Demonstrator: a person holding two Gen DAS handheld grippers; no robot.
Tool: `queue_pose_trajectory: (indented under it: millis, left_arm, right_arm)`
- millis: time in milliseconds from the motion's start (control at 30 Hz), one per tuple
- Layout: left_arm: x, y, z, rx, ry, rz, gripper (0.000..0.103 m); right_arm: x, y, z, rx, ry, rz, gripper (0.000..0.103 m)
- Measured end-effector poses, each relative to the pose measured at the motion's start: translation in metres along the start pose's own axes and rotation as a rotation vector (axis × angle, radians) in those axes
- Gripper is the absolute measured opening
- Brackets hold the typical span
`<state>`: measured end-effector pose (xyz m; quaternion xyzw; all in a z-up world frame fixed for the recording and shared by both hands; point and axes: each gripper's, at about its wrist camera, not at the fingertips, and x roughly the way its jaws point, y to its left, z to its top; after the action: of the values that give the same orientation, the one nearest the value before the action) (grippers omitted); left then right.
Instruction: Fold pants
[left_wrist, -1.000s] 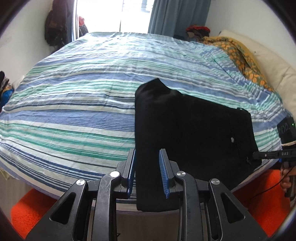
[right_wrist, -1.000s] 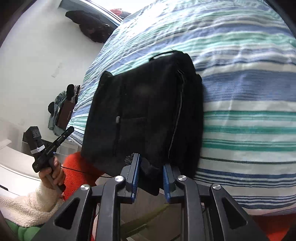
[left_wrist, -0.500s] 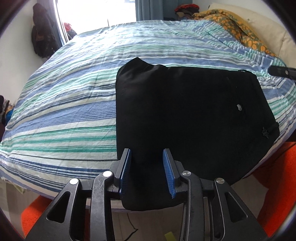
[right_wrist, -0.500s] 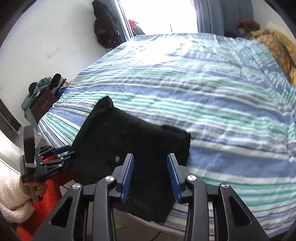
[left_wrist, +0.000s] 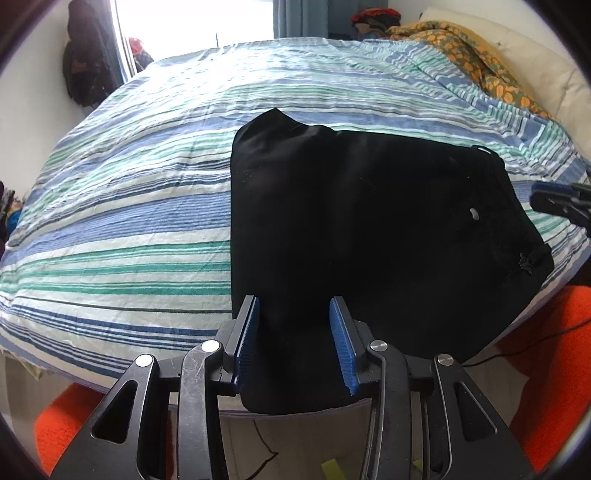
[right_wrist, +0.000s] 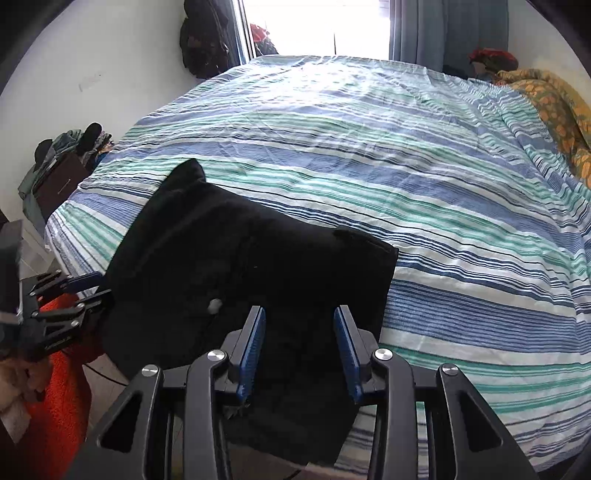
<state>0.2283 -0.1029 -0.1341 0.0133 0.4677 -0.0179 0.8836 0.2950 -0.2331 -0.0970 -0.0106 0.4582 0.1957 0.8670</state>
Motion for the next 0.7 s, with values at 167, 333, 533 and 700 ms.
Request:
queue_pose_trajectory:
  millis: [167,333,533,700]
  left_arm:
    - [0.005,-0.013,-0.001,0.043,0.008,0.033,0.05]
    - [0.011,-0.026,-0.006,0.092,0.016,0.09,0.052]
    - [0.014,-0.028,-0.006,0.099,0.014,0.104,0.054]
    - [0.014,-0.028,-0.009,0.104,0.01,0.105,0.055]
  right_arm:
    - [0.017,0.016,-0.049,0.008,0.082,-0.015,0.041]
    - [0.035,0.02,-0.063,0.029,0.045,-0.051,0.046]
    - [0.037,0.017,-0.065,0.034,0.025,-0.035,0.047]
    - [0.038,0.02,-0.067,0.021,0.021,-0.046,0.047]
